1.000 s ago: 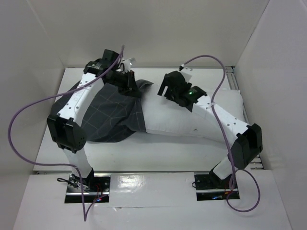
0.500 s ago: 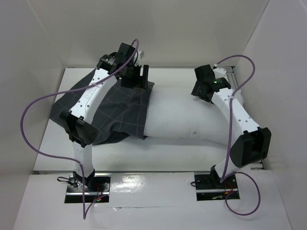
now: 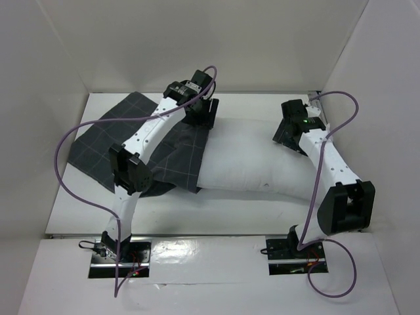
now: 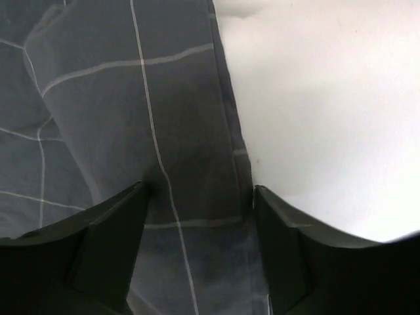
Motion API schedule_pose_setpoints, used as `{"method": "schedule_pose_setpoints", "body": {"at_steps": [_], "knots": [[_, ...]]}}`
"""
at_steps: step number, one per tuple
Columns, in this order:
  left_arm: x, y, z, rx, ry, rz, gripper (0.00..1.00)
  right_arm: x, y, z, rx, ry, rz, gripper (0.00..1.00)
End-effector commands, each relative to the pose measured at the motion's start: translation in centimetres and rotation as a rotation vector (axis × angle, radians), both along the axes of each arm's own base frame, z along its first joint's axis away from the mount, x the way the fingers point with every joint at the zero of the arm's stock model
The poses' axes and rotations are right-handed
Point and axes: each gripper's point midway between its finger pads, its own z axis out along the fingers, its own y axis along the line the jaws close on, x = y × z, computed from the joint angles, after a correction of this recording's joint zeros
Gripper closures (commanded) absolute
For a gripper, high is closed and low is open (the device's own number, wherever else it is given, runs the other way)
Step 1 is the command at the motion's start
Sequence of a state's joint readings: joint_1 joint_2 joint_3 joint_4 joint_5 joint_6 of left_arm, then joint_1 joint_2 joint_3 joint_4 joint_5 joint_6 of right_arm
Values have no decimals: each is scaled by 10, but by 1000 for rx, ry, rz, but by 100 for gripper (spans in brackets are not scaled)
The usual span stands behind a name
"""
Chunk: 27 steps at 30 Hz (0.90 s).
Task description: Put the pillow into the pillowcase
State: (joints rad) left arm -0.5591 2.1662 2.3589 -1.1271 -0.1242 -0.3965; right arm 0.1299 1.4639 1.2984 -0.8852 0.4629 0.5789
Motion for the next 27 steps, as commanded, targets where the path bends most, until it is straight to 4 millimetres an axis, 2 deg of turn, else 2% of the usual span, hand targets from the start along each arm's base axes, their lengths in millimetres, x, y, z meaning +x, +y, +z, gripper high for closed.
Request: {"method": "schedule_pose_setpoints", "body": {"at_steps": [1,2,4,5,6,7,8,9,11,12,14,15,16,17,18,20,21,23,24,26,27], "knots": [[17,0,-4,39,-46,22,25,-20,5,-26,33,73,31,7],[19,-2,-6,40,-44,22,33,-18,9,-31,56,68,44,11],[17,0,-12,52,-26,21,55,-24,12,-40,74,84,53,37],[18,-1,-8,45,-36,22,77,-21,17,-38,98,58,66,52],[17,-3,-8,36,-31,15,85,-21,19,-38,108,59,72,66],[18,-7,7,0,-62,7,92,-19,21,-34,120,38,79,92],[18,-11,15,-23,-77,-12,96,-19,28,-32,140,31,100,100],[17,-17,23,-60,-89,-29,100,-18,35,-31,150,24,121,100],[16,-36,51,-180,-138,-91,100,-4,54,-11,186,-45,177,100],[17,-45,57,-231,-142,-99,100,1,78,-1,221,-76,245,100],[7,-73,90,-398,-160,-196,100,10,108,26,275,-146,314,100],[9,-87,102,-473,-170,-215,100,18,134,61,286,-217,381,100],[3,-99,113,-524,-171,-253,100,17,144,79,292,-246,398,100],[-12,-115,137,-606,-179,-330,100,17,155,98,292,-284,423,100],[-12,-123,149,-664,-191,-347,100,17,173,132,304,-368,444,100],[-35,-137,173,-771,-176,-444,100,8,182,155,317,-421,451,100],[-40,-141,173,-804,-143,-445,100,1,187,163,340,-444,447,100],[-44,-145,177,-837,-136,-480,100,-5,184,150,328,-429,414,100],[-39,-147,170,-828,-128,-469,100,-11,179,125,330,-388,373,100],[-34,-149,140,-800,-56,-428,100,-14,178,101,341,-367,351,100],[-27,-144,133,-787,-51,-401,100,-17,177,89,345,-353,337,100]]}}
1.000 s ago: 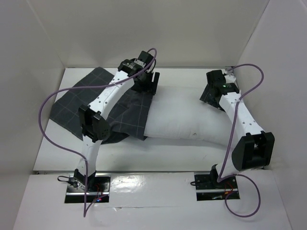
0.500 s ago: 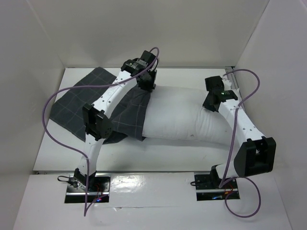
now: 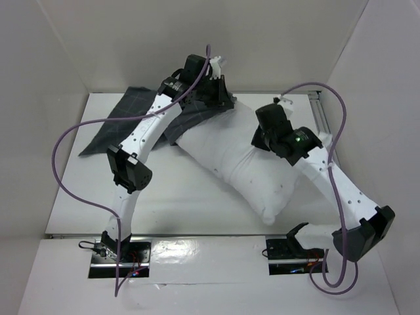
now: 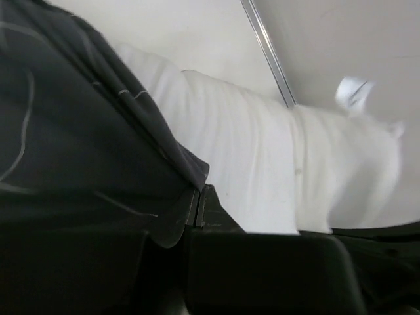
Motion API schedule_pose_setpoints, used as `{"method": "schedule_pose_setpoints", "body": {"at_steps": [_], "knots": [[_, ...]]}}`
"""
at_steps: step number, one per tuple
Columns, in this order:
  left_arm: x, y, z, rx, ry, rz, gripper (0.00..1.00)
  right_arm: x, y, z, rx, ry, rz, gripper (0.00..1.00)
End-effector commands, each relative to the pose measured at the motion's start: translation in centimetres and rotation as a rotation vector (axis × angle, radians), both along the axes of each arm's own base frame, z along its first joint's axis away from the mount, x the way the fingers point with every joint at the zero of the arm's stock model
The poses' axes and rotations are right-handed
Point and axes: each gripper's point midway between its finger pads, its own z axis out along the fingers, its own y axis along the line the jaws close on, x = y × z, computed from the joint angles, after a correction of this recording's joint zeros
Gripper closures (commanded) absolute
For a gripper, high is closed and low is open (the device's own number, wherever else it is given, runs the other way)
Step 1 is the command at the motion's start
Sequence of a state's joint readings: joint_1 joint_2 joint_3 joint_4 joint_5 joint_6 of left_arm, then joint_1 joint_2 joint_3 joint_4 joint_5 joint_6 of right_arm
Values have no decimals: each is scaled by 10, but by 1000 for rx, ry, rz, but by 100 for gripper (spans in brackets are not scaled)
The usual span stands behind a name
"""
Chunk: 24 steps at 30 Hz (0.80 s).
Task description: Put the pillow into the pillowcase
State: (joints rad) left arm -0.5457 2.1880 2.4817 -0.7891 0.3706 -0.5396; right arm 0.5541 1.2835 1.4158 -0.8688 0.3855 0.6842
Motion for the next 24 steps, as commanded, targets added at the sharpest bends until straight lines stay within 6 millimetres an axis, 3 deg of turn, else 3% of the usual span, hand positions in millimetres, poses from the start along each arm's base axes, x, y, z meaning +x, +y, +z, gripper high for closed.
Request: {"method": "schedule_pose_setpoints", "body": {"at_steps": [1,3,4,5,6,9,10,11,12,13,14,15,16,17,18,19,21,22,24], "knots": [[-37,-39,12,-135,68,-169,100,3,15,-39,115,19,-60,100],[-29,-27,-12,-61,96,-117,99,-2,6,-56,96,48,-87,100],[-28,-24,-17,-31,84,-117,91,-2,-6,-65,84,58,-128,100],[-30,-22,-20,-15,82,-127,63,0,-10,-65,84,58,-142,100],[-31,-15,-29,33,76,-130,47,-2,-19,-71,35,72,-126,100],[-28,6,-16,117,-4,-75,7,3,-31,-51,1,59,-96,62],[-28,14,-10,151,-48,-69,2,12,-31,-34,-28,32,-69,48],[-31,24,9,161,-101,-46,0,11,-32,-28,-49,37,-53,28],[-25,37,14,204,-138,11,0,14,-35,-19,-71,31,-53,22],[-23,50,16,231,-146,44,0,20,-32,-18,-110,44,-32,17],[-22,60,27,238,-178,70,0,24,-25,6,-119,8,-20,13],[-20,80,38,252,-199,128,0,30,-18,4,-148,23,-5,7],[-20,90,43,266,-219,146,0,34,-4,27,-162,-29,29,4],[-21,100,47,275,-224,171,0,35,5,30,-184,-29,53,1],[-21,122,59,297,-256,233,1,36,16,34,-202,-38,75,0],[-24,129,42,341,-222,249,1,44,32,35,-226,-45,108,0],[-21,160,27,420,-202,339,8,39,66,26,-273,-42,193,0],[-22,179,-6,484,-126,379,11,42,83,7,-309,-9,218,0],[-32,203,-27,500,-41,473,17,37,113,-10,-366,-1,302,0]]}}
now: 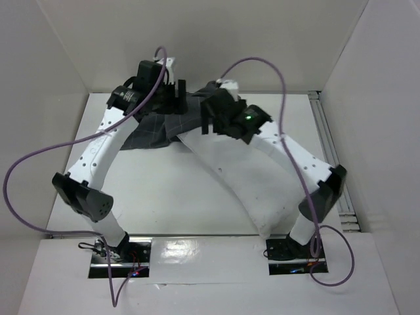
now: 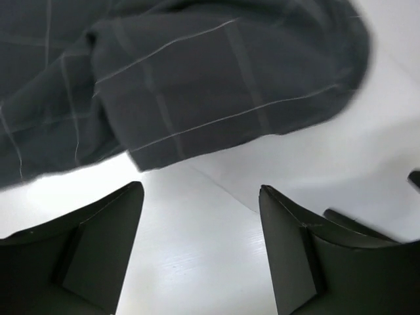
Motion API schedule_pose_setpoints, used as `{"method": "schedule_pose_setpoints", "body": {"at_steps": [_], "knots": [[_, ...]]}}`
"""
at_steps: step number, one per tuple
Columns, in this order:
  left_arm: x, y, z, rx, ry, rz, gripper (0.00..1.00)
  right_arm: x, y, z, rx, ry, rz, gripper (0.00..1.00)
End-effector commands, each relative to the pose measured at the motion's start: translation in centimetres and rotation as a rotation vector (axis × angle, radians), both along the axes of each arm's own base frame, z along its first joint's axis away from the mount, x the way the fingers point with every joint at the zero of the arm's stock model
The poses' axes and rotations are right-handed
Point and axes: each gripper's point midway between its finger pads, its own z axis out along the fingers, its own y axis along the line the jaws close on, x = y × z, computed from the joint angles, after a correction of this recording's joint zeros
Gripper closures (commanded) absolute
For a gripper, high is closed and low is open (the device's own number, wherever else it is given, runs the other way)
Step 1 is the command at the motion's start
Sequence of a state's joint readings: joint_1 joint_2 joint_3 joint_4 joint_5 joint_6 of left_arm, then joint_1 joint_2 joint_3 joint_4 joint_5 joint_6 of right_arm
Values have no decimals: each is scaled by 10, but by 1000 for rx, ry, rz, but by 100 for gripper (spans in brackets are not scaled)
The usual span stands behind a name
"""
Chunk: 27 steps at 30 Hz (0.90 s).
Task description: Put the pillow into the pillowcase
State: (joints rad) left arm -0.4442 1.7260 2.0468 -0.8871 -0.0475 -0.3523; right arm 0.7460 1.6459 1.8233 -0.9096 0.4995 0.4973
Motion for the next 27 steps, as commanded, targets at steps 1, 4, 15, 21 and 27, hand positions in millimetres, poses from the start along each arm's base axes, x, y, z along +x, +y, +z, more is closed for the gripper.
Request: {"method": "schedule_pose_setpoints", "body": {"at_steps": [1,4,15,21,27], "knots": [[-8,58,-78,96,179,225,17,-4,32,-56,-220,81,108,0],[-22,77,-111,39,250,278,16,-1,49,-88,-328,63,117,0],[-49,48,-176,-128,226,102,10,38,39,-112,-241,144,242,100],[-21,38,-176,-145,166,107,11,34,35,-72,-1,170,429,100],[17,42,-151,-211,99,67,11,34,29,-58,77,189,488,100]]}}
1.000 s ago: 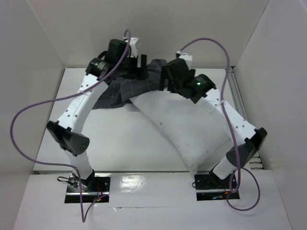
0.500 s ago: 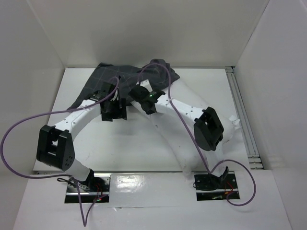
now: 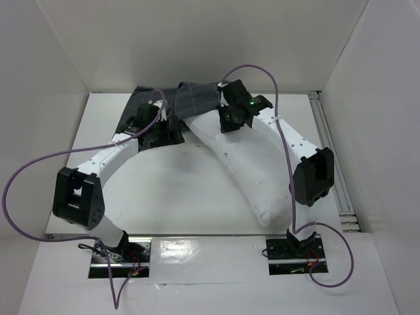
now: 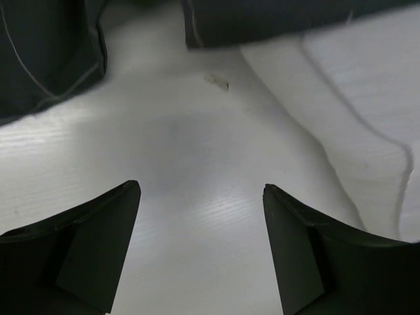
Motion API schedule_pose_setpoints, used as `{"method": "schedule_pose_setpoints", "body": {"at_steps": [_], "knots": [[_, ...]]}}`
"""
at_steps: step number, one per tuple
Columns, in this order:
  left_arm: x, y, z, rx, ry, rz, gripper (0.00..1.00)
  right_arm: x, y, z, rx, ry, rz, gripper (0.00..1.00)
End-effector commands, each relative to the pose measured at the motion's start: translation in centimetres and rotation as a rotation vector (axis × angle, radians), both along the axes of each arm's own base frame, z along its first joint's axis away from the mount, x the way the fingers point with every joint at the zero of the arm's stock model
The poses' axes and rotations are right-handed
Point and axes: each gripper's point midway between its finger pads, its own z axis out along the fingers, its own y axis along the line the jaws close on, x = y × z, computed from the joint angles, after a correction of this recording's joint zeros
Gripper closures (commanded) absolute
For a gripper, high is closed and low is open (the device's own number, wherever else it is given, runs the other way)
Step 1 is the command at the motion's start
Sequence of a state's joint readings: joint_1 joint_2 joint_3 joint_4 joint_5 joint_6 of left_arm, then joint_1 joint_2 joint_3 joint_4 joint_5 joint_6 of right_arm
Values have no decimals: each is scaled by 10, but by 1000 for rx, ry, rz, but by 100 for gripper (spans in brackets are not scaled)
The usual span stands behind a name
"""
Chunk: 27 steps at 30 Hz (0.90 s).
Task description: Put the pillow into the pillowcase
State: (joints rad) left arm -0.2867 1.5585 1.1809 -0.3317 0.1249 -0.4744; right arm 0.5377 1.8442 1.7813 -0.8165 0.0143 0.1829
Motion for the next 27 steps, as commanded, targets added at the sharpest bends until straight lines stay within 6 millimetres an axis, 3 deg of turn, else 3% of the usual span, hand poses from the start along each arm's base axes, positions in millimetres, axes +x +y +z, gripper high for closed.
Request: {"method": "schedule_pose_setpoints", "body": {"at_steps": [1,2,5,12,13,21,23,24,25,27], "knots": [[46,-3,47,-95,-144,-33,11,-10,24,41,129,-46,138,100],[51,-5,42,-116,-125,-49,11,-8,20,44,130,-48,129,100],[62,-16,56,-194,-162,-120,11,-8,17,43,133,-36,128,100],[85,-9,36,-140,-136,-75,21,-7,18,53,142,-54,129,100],[87,-10,42,-142,-149,-76,23,-8,17,51,138,-44,128,100],[93,-14,23,-68,-129,-67,28,-8,14,56,152,-46,119,100],[101,-10,14,-42,-122,-39,35,-8,14,56,152,-46,119,100],[106,-11,24,-47,-146,-39,45,-8,14,56,152,-46,119,100],[105,-9,18,-36,-128,-31,52,-8,8,58,145,-49,103,100],[108,-9,23,-39,-140,-31,70,-9,7,63,149,-59,103,100]]}}
